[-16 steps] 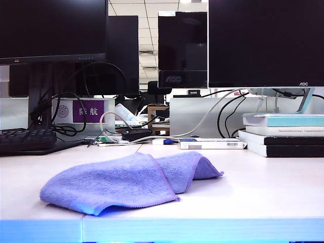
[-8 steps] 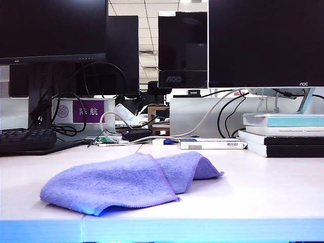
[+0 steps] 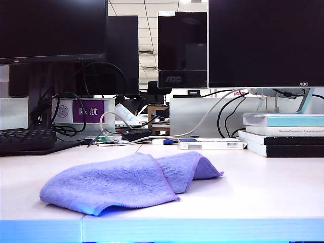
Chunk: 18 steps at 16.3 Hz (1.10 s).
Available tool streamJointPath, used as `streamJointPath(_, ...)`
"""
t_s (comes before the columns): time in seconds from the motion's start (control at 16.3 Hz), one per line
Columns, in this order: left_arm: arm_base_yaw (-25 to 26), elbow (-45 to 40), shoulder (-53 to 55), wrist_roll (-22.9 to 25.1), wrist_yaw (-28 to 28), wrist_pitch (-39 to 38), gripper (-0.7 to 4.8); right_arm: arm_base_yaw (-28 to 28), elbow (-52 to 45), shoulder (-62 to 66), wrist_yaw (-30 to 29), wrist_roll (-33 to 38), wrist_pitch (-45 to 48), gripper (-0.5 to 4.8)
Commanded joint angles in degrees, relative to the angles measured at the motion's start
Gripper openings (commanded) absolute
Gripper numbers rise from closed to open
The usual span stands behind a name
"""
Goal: Wipe the table from front to back using the rag.
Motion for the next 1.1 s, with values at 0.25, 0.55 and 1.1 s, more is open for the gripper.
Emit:
streamJointPath(0.25, 0.15, -0.13, -0.13, 0.02, 0.07, -1.03, -0.04, 0.04, 0.20, -0.15, -0.11, 0.15, 0.79, 0.04)
streamJointPath(0.55, 0.15, -0.13, -0.13, 0.02, 0.09, -1.03, -0.04, -1.33, -1.81, -2.16, 10.08, -2.16, 0.70, 0.04)
streamJointPath(1.1, 0.15, -0.13, -0.13, 0.02, 0.07, -1.03, -0.04, -19.12, -45.72, -35.82, 8.20, -1.62, 23.43, 0.04)
